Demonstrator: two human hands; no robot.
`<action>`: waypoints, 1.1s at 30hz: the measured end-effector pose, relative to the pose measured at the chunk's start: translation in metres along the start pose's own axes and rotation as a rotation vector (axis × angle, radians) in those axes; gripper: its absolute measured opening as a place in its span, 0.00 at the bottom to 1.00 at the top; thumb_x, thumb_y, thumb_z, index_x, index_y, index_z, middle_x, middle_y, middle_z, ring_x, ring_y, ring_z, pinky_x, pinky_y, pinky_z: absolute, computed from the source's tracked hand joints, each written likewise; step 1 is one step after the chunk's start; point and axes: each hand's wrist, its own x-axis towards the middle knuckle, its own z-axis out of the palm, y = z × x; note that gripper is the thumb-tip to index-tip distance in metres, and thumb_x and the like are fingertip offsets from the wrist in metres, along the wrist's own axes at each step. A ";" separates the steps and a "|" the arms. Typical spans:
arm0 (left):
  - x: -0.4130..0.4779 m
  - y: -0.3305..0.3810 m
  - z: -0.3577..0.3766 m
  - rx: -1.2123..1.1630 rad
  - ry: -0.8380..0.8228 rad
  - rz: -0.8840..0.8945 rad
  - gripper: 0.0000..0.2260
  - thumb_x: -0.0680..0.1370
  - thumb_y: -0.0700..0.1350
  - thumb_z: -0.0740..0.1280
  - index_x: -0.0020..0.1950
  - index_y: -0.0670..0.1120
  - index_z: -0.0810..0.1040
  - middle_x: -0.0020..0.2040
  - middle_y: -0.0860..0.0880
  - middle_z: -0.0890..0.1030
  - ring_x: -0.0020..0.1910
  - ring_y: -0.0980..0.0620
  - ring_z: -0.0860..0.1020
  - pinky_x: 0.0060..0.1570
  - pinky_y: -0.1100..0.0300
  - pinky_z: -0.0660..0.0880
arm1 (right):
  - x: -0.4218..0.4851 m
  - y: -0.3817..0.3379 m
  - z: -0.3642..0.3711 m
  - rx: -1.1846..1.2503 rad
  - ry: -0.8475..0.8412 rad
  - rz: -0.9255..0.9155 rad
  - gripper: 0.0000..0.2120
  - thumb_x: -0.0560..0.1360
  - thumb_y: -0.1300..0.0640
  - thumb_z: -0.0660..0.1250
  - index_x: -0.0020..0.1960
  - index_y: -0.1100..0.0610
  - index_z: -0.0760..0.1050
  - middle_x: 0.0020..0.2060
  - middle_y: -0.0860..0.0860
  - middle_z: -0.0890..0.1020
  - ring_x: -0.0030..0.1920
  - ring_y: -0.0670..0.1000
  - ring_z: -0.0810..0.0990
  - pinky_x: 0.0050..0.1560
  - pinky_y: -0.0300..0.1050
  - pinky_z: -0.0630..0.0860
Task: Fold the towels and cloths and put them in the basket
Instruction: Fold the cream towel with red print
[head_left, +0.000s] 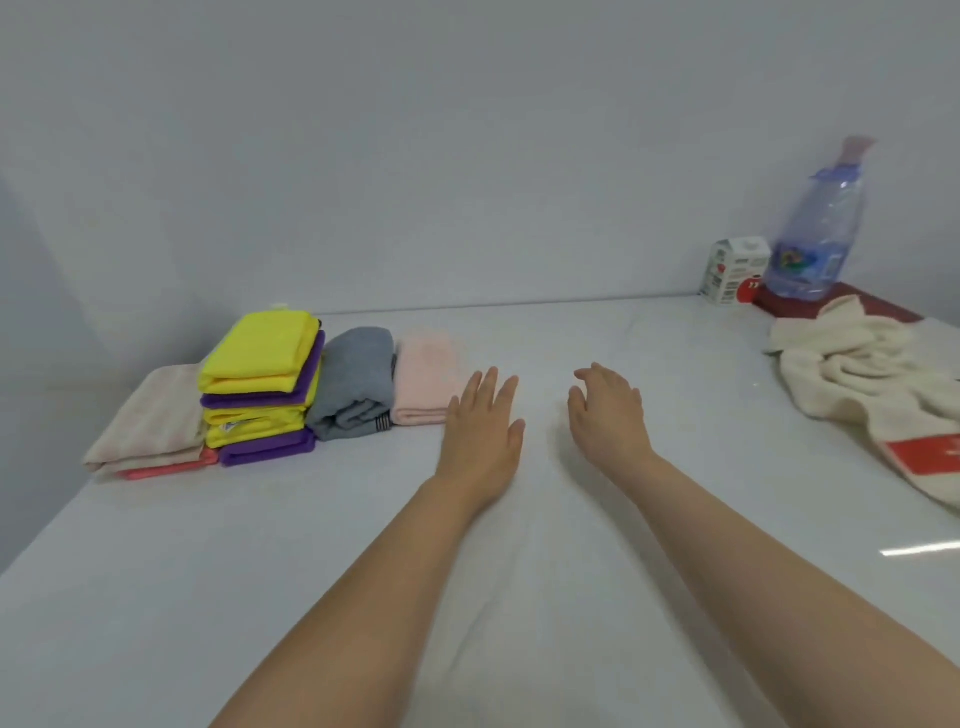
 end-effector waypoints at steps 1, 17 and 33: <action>0.003 0.013 0.009 -0.009 -0.024 0.001 0.24 0.83 0.48 0.51 0.78 0.49 0.48 0.79 0.48 0.45 0.77 0.50 0.42 0.74 0.50 0.43 | -0.002 0.015 -0.004 -0.015 0.001 0.031 0.19 0.82 0.55 0.51 0.71 0.58 0.65 0.72 0.55 0.64 0.74 0.54 0.59 0.74 0.56 0.51; 0.048 0.123 0.078 0.100 -0.252 0.045 0.24 0.83 0.53 0.47 0.78 0.51 0.46 0.79 0.49 0.46 0.77 0.47 0.42 0.74 0.46 0.44 | 0.021 0.139 -0.038 -0.320 0.128 0.363 0.23 0.77 0.59 0.56 0.72 0.59 0.61 0.76 0.58 0.50 0.76 0.58 0.45 0.74 0.59 0.42; 0.058 0.126 0.085 0.046 -0.183 0.069 0.23 0.82 0.47 0.51 0.77 0.45 0.54 0.77 0.45 0.56 0.77 0.46 0.51 0.75 0.48 0.49 | 0.035 0.165 -0.050 -0.489 0.033 0.509 0.27 0.77 0.52 0.54 0.73 0.61 0.56 0.65 0.60 0.71 0.65 0.59 0.66 0.62 0.53 0.64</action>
